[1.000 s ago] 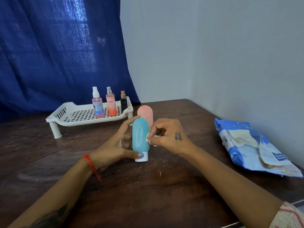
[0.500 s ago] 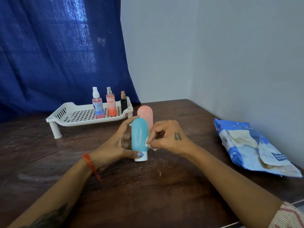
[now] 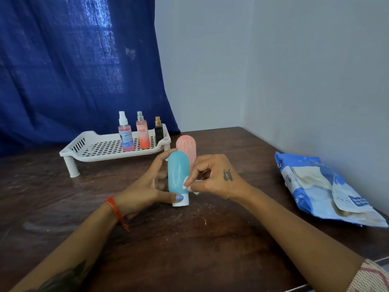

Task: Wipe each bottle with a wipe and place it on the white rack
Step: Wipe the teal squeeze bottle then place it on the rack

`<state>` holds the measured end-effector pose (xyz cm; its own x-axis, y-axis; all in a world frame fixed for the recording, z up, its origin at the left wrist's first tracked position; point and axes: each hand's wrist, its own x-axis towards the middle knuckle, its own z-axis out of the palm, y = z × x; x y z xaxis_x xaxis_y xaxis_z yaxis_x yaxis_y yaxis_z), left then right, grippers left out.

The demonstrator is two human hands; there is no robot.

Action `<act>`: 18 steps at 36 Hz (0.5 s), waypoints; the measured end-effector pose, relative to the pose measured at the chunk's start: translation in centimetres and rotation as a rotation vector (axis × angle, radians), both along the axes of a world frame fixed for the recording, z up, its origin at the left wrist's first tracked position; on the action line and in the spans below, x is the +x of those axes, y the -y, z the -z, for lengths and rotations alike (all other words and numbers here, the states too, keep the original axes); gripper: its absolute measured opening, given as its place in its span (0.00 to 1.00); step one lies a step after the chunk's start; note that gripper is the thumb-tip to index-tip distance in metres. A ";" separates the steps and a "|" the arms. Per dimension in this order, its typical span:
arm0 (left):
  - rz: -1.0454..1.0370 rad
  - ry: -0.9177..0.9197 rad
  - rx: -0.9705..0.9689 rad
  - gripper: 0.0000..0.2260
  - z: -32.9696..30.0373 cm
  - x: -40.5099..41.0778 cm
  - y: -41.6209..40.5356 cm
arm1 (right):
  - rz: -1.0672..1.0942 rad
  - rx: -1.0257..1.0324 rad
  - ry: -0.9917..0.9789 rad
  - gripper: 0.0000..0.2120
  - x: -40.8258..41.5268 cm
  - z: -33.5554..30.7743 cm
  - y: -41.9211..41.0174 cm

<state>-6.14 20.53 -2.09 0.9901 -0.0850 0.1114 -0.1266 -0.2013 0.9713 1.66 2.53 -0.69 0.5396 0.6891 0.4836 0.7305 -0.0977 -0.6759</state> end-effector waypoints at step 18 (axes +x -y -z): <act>-0.024 -0.005 0.012 0.46 -0.4 -0.3 0.3 | 0.029 0.023 0.008 0.04 -0.1 0.1 -0.3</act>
